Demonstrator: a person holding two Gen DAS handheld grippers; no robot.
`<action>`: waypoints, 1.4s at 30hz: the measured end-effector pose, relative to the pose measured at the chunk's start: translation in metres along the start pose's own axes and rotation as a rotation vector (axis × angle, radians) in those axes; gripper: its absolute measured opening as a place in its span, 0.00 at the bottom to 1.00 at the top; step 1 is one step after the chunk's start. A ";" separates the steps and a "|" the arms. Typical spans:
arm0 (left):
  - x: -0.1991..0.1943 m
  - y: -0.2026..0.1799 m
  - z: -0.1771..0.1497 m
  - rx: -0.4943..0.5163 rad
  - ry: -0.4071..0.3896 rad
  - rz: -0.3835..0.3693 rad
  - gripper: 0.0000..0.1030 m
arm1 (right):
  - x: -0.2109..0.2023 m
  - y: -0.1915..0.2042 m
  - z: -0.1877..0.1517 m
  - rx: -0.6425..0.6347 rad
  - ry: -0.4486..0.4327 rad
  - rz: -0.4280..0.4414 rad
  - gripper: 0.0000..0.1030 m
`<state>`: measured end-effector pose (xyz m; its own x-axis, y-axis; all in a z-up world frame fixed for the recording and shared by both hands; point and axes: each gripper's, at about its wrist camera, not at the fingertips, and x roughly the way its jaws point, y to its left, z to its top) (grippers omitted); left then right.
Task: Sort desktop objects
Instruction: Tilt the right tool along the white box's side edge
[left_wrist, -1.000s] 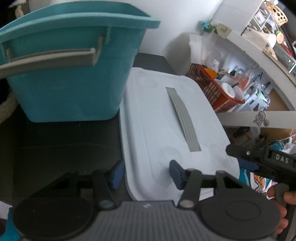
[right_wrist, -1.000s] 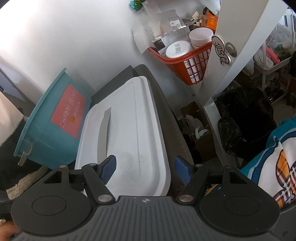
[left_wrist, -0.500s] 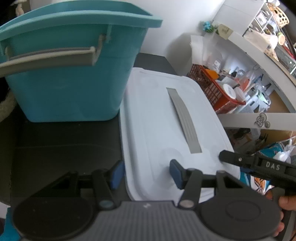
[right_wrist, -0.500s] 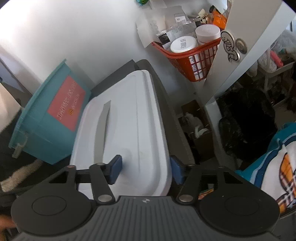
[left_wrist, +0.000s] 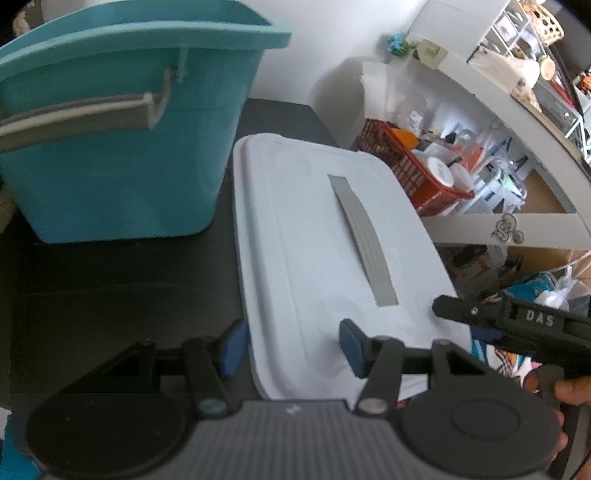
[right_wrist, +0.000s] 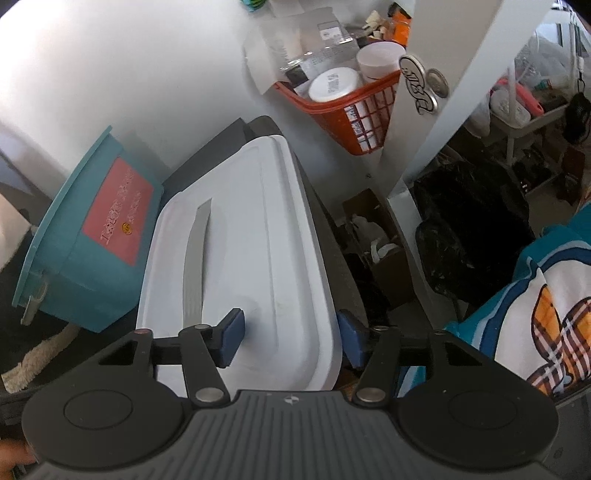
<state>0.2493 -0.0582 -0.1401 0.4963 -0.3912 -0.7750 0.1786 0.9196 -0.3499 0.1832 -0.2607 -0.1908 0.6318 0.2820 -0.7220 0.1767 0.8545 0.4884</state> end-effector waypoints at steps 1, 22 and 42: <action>-0.001 0.001 0.001 -0.003 -0.003 0.002 0.56 | 0.000 0.000 0.000 0.008 0.000 0.009 0.66; 0.011 -0.001 0.009 -0.012 -0.003 0.015 0.56 | 0.024 -0.007 0.001 0.039 0.024 0.047 0.75; 0.013 -0.004 0.007 0.000 -0.001 0.015 0.63 | 0.018 -0.010 0.003 0.091 0.025 0.115 0.81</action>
<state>0.2612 -0.0673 -0.1451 0.4997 -0.3774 -0.7796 0.1712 0.9254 -0.3383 0.1948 -0.2652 -0.2073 0.6333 0.3870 -0.6702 0.1731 0.7732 0.6101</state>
